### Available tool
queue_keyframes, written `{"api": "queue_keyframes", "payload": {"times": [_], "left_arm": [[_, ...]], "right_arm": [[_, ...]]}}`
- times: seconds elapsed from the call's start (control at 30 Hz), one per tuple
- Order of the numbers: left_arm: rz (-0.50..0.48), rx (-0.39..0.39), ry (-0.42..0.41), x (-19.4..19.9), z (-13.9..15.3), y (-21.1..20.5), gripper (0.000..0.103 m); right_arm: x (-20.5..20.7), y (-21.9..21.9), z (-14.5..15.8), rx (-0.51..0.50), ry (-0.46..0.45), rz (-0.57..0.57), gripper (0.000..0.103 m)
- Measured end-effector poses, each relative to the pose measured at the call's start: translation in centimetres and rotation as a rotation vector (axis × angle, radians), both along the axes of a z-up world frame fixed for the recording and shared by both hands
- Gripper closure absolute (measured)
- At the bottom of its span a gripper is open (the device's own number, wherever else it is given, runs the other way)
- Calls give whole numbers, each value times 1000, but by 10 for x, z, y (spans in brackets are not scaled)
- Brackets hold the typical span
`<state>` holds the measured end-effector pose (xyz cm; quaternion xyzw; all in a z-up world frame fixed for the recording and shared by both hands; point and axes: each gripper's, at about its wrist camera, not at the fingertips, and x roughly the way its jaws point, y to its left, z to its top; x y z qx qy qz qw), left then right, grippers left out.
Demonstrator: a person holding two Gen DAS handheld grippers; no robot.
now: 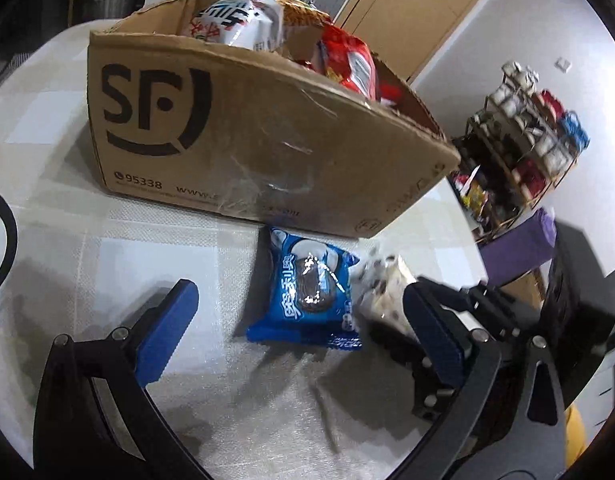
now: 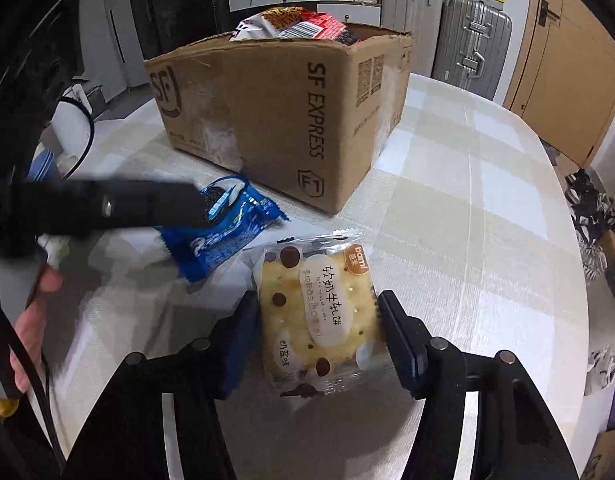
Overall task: Organize snacks
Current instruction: 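Grasp blue Oreo pack with left tool while right tool grasps cracker pack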
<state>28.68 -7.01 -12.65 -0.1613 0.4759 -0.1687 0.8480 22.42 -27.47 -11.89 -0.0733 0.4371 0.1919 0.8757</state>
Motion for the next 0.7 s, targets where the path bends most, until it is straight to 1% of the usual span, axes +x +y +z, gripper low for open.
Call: {"api": "queue_keyframes", "payload": {"times": [0.07, 0.13, 0.3, 0.43, 0.53, 0.57, 0.6, 0.63, 0.7], "left_arm": [[-6, 9, 7, 6, -3, -5, 1], [-25, 36, 15, 14, -9, -16, 1], [-36, 63, 29, 26, -20, -38, 1], [-25, 48, 27, 42, -24, -47, 1], [-29, 81, 28, 50, -27, -57, 1], [-29, 108, 17, 54, -27, -63, 1], [-12, 153, -2, 58, -28, -68, 1], [-7, 166, -4, 59, -29, -68, 1], [-5, 159, -12, 64, -31, -69, 1]], "right_arm": [[-4, 1, 0, -9, -3, 2, 43], [-11, 1, 1, 4, 3, 0, 43], [-26, -10, 1, 49, 27, -41, 43], [-41, -15, -1, 50, 29, -58, 43], [-48, -18, -1, 54, 28, -68, 43], [-50, -20, -1, 60, 30, -73, 43], [-51, -21, -1, 66, 32, -78, 43], [-53, -21, -1, 67, 32, -79, 43], [-55, -23, -1, 70, 29, -86, 43]]}}
